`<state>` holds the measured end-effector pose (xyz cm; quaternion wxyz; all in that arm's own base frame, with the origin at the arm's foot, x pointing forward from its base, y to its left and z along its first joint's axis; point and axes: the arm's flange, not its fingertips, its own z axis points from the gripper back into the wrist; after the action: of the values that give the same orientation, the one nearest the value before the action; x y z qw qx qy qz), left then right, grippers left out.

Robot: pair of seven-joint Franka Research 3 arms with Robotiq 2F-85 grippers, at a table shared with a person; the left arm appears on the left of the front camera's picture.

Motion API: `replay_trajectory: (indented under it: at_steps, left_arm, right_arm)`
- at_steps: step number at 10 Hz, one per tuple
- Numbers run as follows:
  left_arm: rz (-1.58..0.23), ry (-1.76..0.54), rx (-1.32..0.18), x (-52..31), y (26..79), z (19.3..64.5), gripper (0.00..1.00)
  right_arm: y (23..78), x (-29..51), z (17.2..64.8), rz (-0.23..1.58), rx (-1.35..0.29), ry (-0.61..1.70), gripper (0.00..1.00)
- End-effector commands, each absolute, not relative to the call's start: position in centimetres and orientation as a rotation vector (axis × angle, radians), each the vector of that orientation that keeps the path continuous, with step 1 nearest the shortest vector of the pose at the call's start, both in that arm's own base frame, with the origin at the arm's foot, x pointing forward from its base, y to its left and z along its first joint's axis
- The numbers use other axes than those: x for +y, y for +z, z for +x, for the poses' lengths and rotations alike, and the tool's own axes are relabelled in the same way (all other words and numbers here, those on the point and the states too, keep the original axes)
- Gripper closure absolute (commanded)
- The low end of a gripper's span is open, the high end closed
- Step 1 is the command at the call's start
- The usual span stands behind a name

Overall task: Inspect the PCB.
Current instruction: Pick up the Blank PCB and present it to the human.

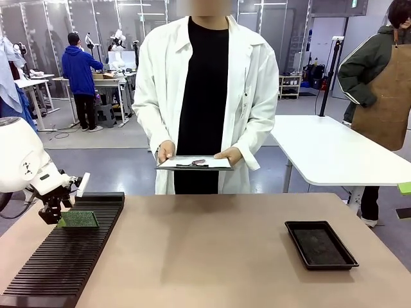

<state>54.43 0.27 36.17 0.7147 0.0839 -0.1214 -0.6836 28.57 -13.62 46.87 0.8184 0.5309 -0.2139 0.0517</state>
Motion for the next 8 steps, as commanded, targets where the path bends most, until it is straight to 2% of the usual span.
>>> replay_trajectory:
  at_steps: [1, 3, 4, 5, 8]
  left_arm:
    - [0.200, -1.505, -0.272, 0.54, 35.89, 54.82, 1.00]
    - [0.197, -1.513, -0.268, 0.45, 35.58, 54.74, 1.00]
    - [0.192, -1.515, -0.268, 0.44, 35.57, 54.73, 0.94]
    - [0.194, -1.514, -0.266, 0.45, 35.63, 54.67, 1.00]
    - [0.202, -1.509, -0.251, 0.31, 35.74, 54.58, 1.00]
  right_arm:
    - [46.91, -13.71, 28.60, 1.137, -0.468, 0.121, 0.00]
    - [46.91, -13.71, 28.60, 1.137, -0.468, 0.121, 0.00]
    - [46.91, -13.71, 28.60, 1.137, -0.468, 0.121, 0.00]
    - [46.91, -13.71, 28.60, 1.137, -0.468, 0.121, 0.00]
    - [46.91, -13.71, 28.60, 1.137, -0.468, 0.121, 0.00]
